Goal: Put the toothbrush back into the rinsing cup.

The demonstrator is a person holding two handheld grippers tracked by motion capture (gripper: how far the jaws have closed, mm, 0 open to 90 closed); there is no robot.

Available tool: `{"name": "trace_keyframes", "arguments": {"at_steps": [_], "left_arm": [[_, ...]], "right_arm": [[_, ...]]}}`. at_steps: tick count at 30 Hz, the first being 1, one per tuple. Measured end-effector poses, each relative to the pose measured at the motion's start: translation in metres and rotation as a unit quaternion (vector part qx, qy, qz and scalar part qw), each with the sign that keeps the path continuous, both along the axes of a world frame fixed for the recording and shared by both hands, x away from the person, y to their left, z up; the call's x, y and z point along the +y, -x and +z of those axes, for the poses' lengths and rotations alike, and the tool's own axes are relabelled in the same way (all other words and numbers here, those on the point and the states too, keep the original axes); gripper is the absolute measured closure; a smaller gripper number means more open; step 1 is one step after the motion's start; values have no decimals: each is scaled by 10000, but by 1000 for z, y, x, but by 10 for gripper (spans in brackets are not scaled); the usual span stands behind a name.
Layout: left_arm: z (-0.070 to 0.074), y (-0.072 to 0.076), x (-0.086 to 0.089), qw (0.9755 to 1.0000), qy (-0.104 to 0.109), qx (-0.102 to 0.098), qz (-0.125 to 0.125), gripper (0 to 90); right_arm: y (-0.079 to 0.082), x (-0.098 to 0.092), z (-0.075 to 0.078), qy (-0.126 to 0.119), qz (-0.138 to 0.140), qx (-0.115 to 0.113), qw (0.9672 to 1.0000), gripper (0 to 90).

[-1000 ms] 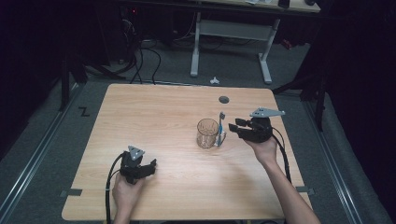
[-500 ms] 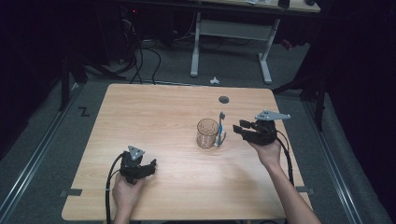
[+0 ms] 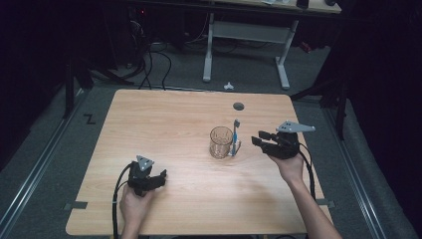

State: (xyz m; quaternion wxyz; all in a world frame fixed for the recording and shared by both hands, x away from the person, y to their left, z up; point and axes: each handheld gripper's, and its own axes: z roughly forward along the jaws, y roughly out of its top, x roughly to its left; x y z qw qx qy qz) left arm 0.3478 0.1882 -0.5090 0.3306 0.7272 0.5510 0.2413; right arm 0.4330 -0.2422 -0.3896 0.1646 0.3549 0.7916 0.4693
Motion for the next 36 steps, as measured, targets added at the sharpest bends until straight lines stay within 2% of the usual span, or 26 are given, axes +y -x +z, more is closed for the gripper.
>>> {"name": "trace_keyframes", "arguments": {"at_steps": [13,36], "left_arm": [[0,0,0,10000,2,0,3,261],[0,0,0,10000,1,1,3,261]], "right_arm": [[12,1,3,77,88,-18,9999,576],[27,-1,-6,168,74,-56,9998,576]]}}
